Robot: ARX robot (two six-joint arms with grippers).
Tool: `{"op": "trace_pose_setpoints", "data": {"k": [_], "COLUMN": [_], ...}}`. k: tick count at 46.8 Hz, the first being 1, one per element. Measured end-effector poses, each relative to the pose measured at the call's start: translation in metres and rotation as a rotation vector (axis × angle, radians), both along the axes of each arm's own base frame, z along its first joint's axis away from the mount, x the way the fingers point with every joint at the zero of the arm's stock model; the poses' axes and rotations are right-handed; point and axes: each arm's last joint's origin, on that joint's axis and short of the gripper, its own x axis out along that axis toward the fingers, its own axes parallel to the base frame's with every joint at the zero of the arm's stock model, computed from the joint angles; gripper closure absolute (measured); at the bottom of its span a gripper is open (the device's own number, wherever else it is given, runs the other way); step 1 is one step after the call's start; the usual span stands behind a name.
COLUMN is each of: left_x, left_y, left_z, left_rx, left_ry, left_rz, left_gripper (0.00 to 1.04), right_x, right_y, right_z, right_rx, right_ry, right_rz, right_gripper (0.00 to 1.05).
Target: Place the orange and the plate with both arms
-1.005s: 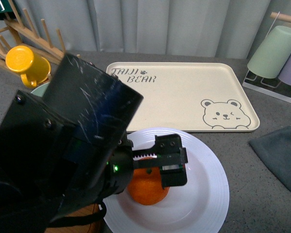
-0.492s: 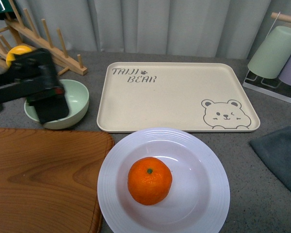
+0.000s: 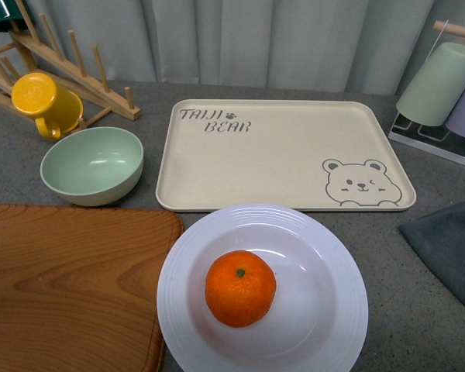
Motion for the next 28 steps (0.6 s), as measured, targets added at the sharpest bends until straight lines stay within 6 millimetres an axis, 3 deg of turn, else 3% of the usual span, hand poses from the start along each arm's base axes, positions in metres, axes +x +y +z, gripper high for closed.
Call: {"op": "trace_pose_setpoints", "data": {"k": [3, 8, 11, 15, 28], "left_x": [0.001, -0.003, -0.006, -0.010, -0.022], "left_y": [0.000, 0.005, 0.009, 0.014, 0.026], "left_z": [-0.002, -0.016, -0.014, -0.003, 0.003], "left_rx": [0.011, 0.074, 0.116, 0.158, 0.207], "left_ry": [-0.005, -0.167, -0.256, -0.342, -0.357], "left_rz": [-0.020, -0.152, -0.174, -0.171, -0.174], "left_gripper": [0.08, 0.24, 0.33, 0.47, 1.01], "right_x": [0.000, 0.000, 0.000, 0.000, 0.000], "right_y": [0.000, 0.000, 0.000, 0.000, 0.000], "right_z": [0.000, 0.000, 0.000, 0.000, 0.000], "right_rx": [0.000, 0.000, 0.000, 0.000, 0.000], "right_ry": [0.000, 0.000, 0.000, 0.000, 0.000], "right_rz": [0.000, 0.000, -0.001, 0.000, 0.000], "right_gripper": [0.09, 0.09, 0.09, 0.09, 0.09]}}
